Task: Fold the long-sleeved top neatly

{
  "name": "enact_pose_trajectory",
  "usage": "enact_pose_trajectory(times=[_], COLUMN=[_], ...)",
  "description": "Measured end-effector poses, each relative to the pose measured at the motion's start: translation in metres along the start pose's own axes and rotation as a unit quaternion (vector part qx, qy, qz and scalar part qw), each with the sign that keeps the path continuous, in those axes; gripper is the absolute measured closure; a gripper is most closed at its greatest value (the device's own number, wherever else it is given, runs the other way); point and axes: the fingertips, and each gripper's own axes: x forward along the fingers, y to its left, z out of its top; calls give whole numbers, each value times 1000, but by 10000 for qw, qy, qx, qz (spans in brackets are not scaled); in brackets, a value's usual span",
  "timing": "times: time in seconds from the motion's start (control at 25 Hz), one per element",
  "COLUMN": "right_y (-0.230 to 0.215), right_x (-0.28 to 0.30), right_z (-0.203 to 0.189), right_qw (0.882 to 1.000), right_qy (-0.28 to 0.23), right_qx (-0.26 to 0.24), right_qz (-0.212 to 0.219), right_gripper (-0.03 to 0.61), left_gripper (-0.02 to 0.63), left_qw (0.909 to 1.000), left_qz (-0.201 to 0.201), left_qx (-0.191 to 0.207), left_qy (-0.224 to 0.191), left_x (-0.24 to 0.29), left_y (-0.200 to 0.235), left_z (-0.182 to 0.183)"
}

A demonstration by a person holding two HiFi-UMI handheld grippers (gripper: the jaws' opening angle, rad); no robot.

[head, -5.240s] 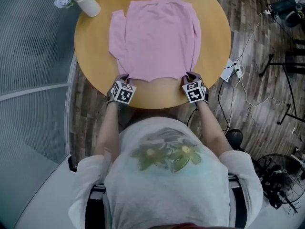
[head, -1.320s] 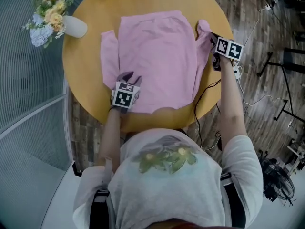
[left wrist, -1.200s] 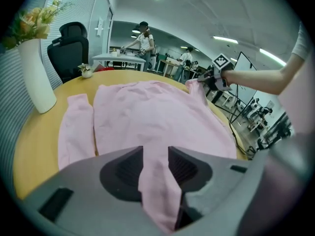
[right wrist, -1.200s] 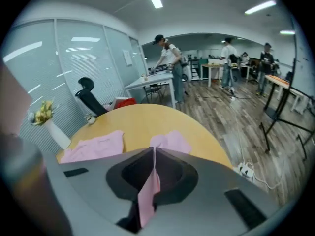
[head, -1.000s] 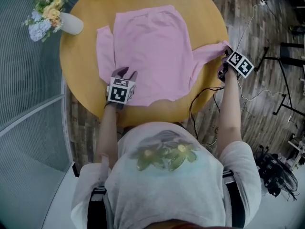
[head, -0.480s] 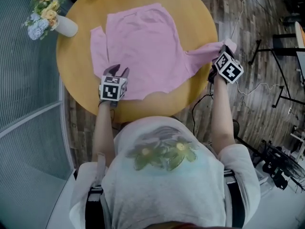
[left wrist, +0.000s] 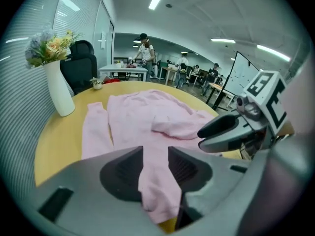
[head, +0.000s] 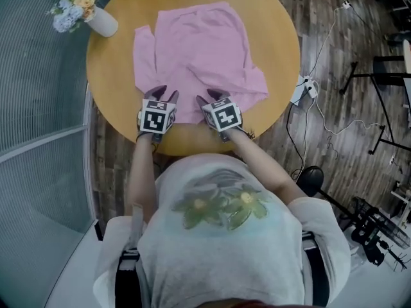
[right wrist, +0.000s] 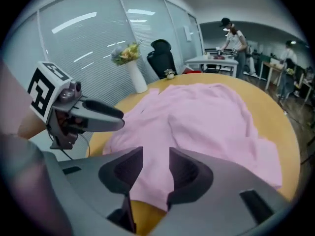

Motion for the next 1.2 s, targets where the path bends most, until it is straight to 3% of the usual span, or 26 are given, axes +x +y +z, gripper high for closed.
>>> enact_pose_trajectory(times=[0.12,0.28,0.44,0.64,0.68,0.72,0.76,0.92,1.04,1.08,1.12,1.2], right_y=[-7,-59,-88,-108,-110,-108,-100,-31,4,9,10,7], right_x=[-9,-23,-16,31,35,37,35,9,2,2,2,-2], right_z=[-7,1,34,23,18,15,15,14,-19,-32,-42,-48], right_qw=[9997,9996,9985,9964,9953,9953,9965,9943,9823,9796,9789,9825], right_qy=[14,-140,-354,387,501,518,432,-5,315,490,607,611], right_qx=[-195,33,87,-281,-315,-333,-365,-998,-1657,-1734,-1712,-1493], right_qz=[143,-242,-402,-695,-770,-752,-613,382,813,890,939,926], right_gripper=[420,420,420,414,427,485,549,552,551,515,440,413], left_gripper=[456,456,456,456,456,456,456,456,454,450,429,419], left_qw=[10000,9998,9996,9991,9988,9984,9980,9937,9863,9839,9817,9787], left_qz=[-25,-121,-226,-419,-465,-510,-553,-773,-1305,-1472,-1591,-1653], left_qx=[-49,-147,-158,-120,-161,-231,-322,-814,-1003,-1004,-1015,-1159], left_qy=[57,108,10,-3,4,9,12,-56,51,148,241,373], left_x=[-6,-2,6,17,18,19,20,21,27,31,35,45], left_y=[-1,-1,-6,-17,-18,-18,-17,-13,-25,-30,-35,-39], left_z=[-13,-18,-1,12,13,14,14,15,15,14,14,15])
